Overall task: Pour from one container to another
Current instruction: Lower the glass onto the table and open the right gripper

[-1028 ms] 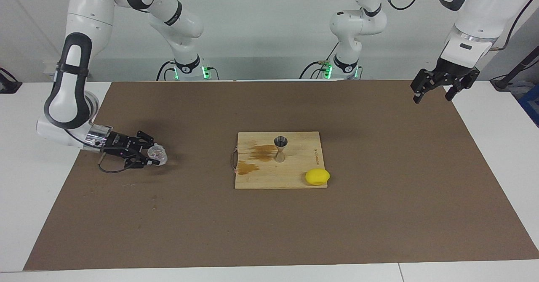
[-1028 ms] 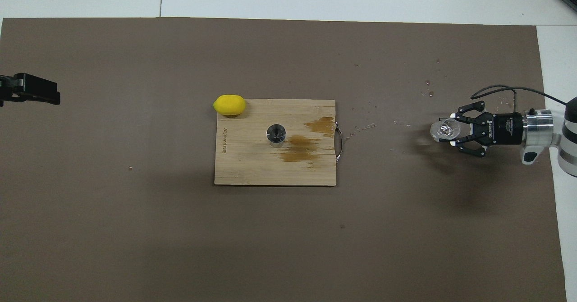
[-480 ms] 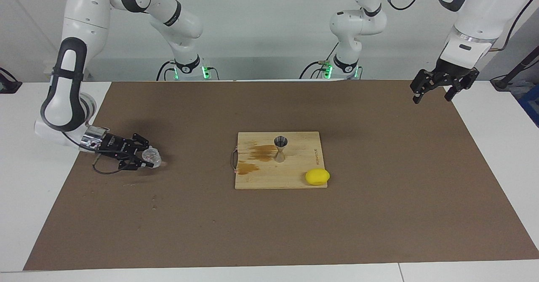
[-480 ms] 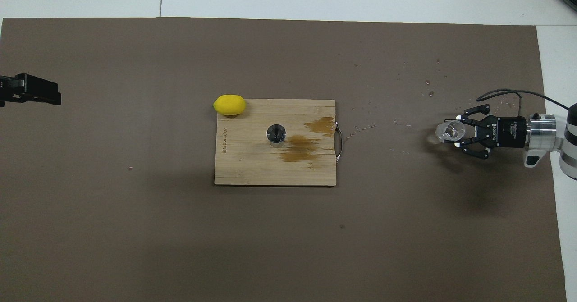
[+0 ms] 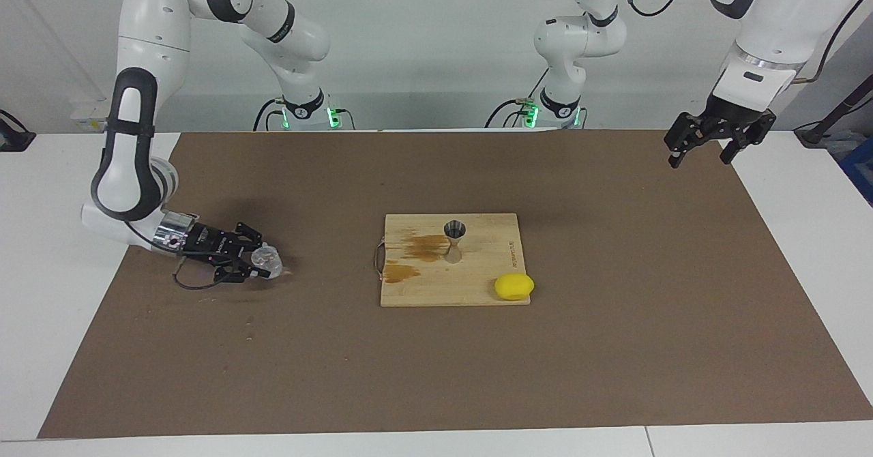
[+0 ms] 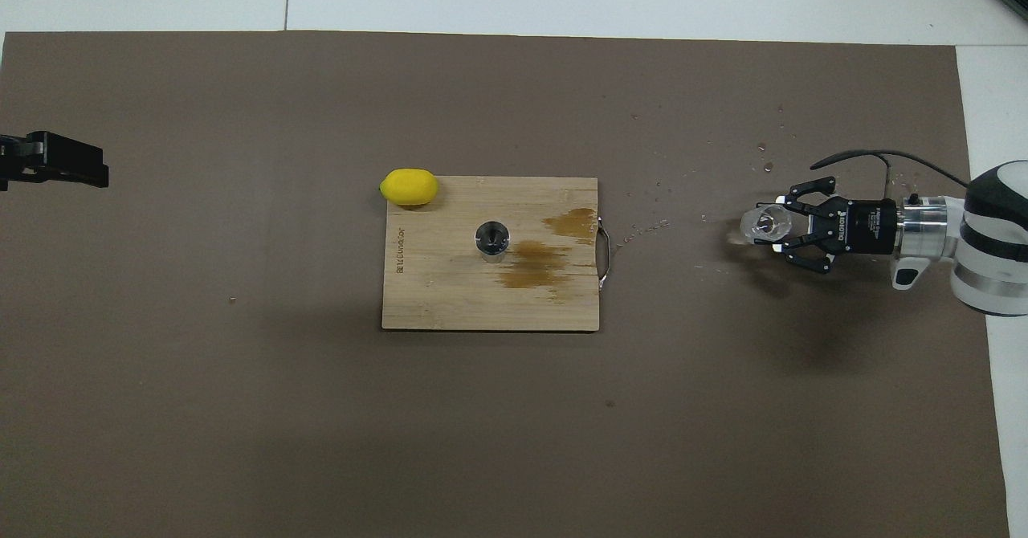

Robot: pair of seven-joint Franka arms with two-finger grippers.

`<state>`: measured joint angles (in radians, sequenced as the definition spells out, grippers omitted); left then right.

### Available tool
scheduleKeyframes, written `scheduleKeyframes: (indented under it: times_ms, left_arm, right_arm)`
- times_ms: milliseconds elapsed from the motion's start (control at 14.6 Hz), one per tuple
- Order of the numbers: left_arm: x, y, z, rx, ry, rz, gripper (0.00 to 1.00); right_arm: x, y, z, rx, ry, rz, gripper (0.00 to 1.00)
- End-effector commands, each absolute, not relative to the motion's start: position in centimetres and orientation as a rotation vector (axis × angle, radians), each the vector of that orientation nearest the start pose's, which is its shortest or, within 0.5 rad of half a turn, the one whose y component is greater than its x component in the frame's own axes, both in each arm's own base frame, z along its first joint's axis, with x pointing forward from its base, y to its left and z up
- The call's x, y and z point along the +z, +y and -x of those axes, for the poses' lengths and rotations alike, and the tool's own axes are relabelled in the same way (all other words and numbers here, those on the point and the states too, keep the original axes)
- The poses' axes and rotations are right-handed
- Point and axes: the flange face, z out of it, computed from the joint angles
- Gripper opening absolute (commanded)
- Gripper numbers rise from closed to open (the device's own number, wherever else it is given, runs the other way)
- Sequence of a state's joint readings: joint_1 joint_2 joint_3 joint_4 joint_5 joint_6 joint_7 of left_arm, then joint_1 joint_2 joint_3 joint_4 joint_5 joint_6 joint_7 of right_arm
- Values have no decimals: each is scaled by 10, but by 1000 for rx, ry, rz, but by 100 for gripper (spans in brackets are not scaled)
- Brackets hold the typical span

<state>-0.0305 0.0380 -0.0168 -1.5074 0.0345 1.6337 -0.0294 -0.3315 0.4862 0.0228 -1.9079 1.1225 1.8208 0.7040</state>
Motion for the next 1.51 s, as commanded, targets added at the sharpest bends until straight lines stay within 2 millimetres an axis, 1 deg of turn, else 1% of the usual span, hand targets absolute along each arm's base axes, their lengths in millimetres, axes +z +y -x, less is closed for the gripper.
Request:
scheduleKeyframes:
  times_ms: [0, 343, 411, 891, 959, 1028, 1302, 1370, 1439]
  left_arm:
    - [640, -21, -567, -146, 7, 3090, 100]
    - [641, -20, -566, -146, 4, 3089, 100]
    - [641, -20, -566, -148, 7, 3089, 100]
    - [641, -21, -566, -148, 9, 3089, 100]
    - [641, -21, -566, -143, 9, 3089, 100]
    - [641, -21, -566, -146, 9, 3089, 100]
    - [641, -21, -567, -148, 9, 3089, 100]
    - [641, -21, -567, -150, 9, 3089, 100]
    - [641, -21, -567, -150, 9, 3089, 100]
  right_arm:
    - [237, -96, -585, 801, 1579, 1426, 0]
    - [230, -86, -582, 780, 1578, 1429, 0]
    - [230, -81, -582, 783, 1575, 1421, 0]
    - [221, -78, -576, 764, 1560, 1438, 0]
    - [221, -77, -576, 767, 1562, 1436, 19]
    - [221, -77, -576, 768, 1563, 1436, 35]
    - [222, -78, -576, 767, 1562, 1435, 91]
    - [223, -77, -576, 770, 1554, 1436, 100]
    - [224, -78, -577, 774, 1549, 1437, 100]
